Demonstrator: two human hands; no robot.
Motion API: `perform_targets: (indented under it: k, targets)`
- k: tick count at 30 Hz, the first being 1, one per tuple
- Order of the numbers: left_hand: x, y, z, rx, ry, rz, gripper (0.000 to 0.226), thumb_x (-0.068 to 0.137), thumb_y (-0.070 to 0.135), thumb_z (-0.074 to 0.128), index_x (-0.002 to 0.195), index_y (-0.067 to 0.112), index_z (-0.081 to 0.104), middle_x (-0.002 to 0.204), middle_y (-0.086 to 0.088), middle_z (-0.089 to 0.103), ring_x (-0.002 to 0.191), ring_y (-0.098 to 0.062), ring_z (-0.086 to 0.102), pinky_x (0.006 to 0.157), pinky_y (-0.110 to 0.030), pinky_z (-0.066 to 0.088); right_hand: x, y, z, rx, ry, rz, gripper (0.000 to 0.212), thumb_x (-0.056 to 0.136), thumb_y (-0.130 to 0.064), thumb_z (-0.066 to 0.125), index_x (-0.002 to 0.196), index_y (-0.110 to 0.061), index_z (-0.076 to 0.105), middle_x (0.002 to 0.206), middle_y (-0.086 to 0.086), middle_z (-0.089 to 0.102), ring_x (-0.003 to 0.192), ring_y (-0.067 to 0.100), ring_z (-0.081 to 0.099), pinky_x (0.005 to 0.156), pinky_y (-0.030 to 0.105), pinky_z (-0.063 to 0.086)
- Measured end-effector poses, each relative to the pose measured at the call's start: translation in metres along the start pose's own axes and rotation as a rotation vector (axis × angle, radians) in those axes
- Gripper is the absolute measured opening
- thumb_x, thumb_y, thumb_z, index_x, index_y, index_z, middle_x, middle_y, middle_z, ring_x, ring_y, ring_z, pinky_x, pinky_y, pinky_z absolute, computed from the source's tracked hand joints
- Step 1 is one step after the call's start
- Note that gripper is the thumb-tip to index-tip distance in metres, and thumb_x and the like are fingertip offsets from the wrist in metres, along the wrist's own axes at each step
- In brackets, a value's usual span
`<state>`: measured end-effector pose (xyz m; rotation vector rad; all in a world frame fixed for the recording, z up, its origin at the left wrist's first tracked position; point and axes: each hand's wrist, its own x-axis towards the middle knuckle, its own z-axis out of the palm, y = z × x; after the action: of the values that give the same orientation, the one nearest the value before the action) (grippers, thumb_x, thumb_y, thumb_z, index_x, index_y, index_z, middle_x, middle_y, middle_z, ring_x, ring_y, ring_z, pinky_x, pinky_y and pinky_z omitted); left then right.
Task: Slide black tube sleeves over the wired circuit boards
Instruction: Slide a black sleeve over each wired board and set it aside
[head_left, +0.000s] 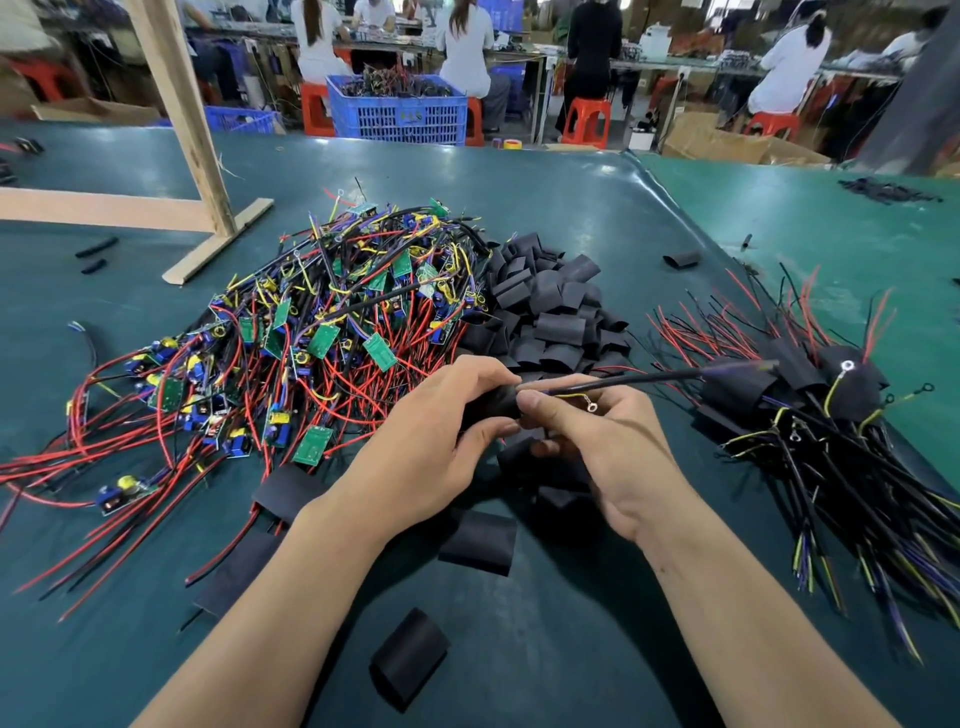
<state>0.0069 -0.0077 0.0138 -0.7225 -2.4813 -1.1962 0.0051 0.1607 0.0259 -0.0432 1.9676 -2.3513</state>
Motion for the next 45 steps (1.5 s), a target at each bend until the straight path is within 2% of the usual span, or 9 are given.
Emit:
perform_targets:
  k: [4, 8, 11, 14, 19, 24, 33, 36, 45]
  targets:
    - [0.000, 0.002, 0.001, -0.039, 0.010, 0.013, 0.033, 0.091, 0.004, 0.064, 0.122, 0.012, 0.053, 0.121, 0.002, 0.065, 0.120, -0.010, 0.058, 0.102, -0.031, 0.045, -0.001, -0.001, -0.001, 0.092, -0.070, 0.113, 0.008, 0.067, -0.025, 0.078, 0.070, -0.018, 0.076, 0.071, 0.008, 0.072, 0.063, 0.017, 0.069, 0.047, 0.022, 0.050]
    - [0.000, -0.001, -0.002, -0.062, 0.047, -0.024, 0.033, 0.090, 0.006, 0.067, 0.119, 0.015, 0.052, 0.117, 0.004, 0.067, 0.116, -0.004, 0.059, 0.100, -0.021, 0.044, -0.001, -0.005, -0.002, 0.072, -0.227, 0.144, 0.041, 0.070, -0.052, 0.077, 0.091, -0.017, 0.077, 0.091, 0.009, 0.073, 0.081, 0.022, 0.071, 0.053, 0.025, 0.054]
    - [0.000, -0.002, -0.005, -0.068, 0.067, -0.039, 0.033, 0.090, 0.009, 0.069, 0.118, 0.015, 0.053, 0.118, 0.006, 0.067, 0.116, -0.003, 0.059, 0.090, -0.013, 0.044, 0.000, -0.007, -0.005, 0.030, -0.128, 0.058, 0.045, 0.074, -0.060, 0.068, 0.092, -0.020, 0.074, 0.093, 0.007, 0.074, 0.075, 0.023, 0.072, 0.046, 0.023, 0.049]
    - [0.000, -0.002, -0.004, -0.066, 0.078, -0.032, 0.033, 0.089, 0.012, 0.070, 0.118, 0.016, 0.053, 0.120, 0.006, 0.067, 0.118, -0.003, 0.058, 0.089, -0.018, 0.047, 0.001, -0.008, -0.008, 0.007, -0.032, 0.000, 0.032, 0.074, -0.054, 0.066, 0.076, -0.022, 0.072, 0.082, 0.007, 0.074, 0.062, 0.021, 0.070, 0.041, 0.021, 0.042]
    - [0.001, -0.002, -0.001, -0.033, 0.039, 0.007, 0.035, 0.090, 0.014, 0.070, 0.122, 0.015, 0.055, 0.122, 0.004, 0.065, 0.120, -0.008, 0.058, 0.099, -0.029, 0.047, 0.003, -0.005, -0.005, 0.092, -0.030, -0.023, 0.026, 0.073, -0.042, 0.069, 0.069, -0.016, 0.072, 0.075, 0.012, 0.072, 0.060, 0.021, 0.069, 0.050, 0.023, 0.052]
    - [0.001, -0.004, -0.005, 0.069, 0.106, 0.001, 0.044, 0.085, 0.024, 0.075, 0.124, 0.015, 0.058, 0.115, 0.006, 0.063, 0.107, -0.006, 0.057, 0.095, -0.015, 0.042, 0.006, -0.006, -0.008, 0.137, 0.042, -0.008, 0.028, 0.075, -0.039, 0.067, 0.069, -0.012, 0.071, 0.071, 0.012, 0.070, 0.057, 0.019, 0.067, 0.051, 0.023, 0.053]
    - [0.001, -0.008, -0.008, 0.104, 0.218, -0.025, 0.040, 0.080, 0.026, 0.080, 0.116, 0.014, 0.067, 0.111, 0.007, 0.068, 0.104, -0.007, 0.063, 0.096, -0.018, 0.045, 0.008, -0.007, -0.011, 0.309, 0.021, 0.065, 0.025, 0.069, -0.029, 0.073, 0.080, -0.007, 0.071, 0.076, 0.010, 0.071, 0.061, 0.017, 0.066, 0.058, 0.022, 0.056]
    - [0.000, -0.006, -0.007, 0.103, 0.220, 0.004, 0.038, 0.076, 0.022, 0.083, 0.111, 0.012, 0.070, 0.107, 0.007, 0.068, 0.099, -0.005, 0.062, 0.093, -0.012, 0.044, 0.007, -0.004, -0.009, 0.231, 0.005, 0.111, 0.010, 0.067, -0.026, 0.075, 0.069, -0.016, 0.073, 0.074, 0.004, 0.067, 0.058, 0.016, 0.064, 0.055, 0.025, 0.056]
    - [-0.002, 0.000, -0.010, 0.067, 0.268, 0.035, 0.034, 0.075, 0.028, 0.080, 0.103, 0.009, 0.073, 0.100, 0.002, 0.072, 0.094, -0.006, 0.066, 0.089, -0.018, 0.050, 0.008, -0.004, -0.010, 0.184, 0.062, 0.041, 0.019, 0.071, -0.030, 0.071, 0.069, -0.012, 0.072, 0.069, 0.007, 0.070, 0.056, 0.017, 0.066, 0.051, 0.023, 0.054]
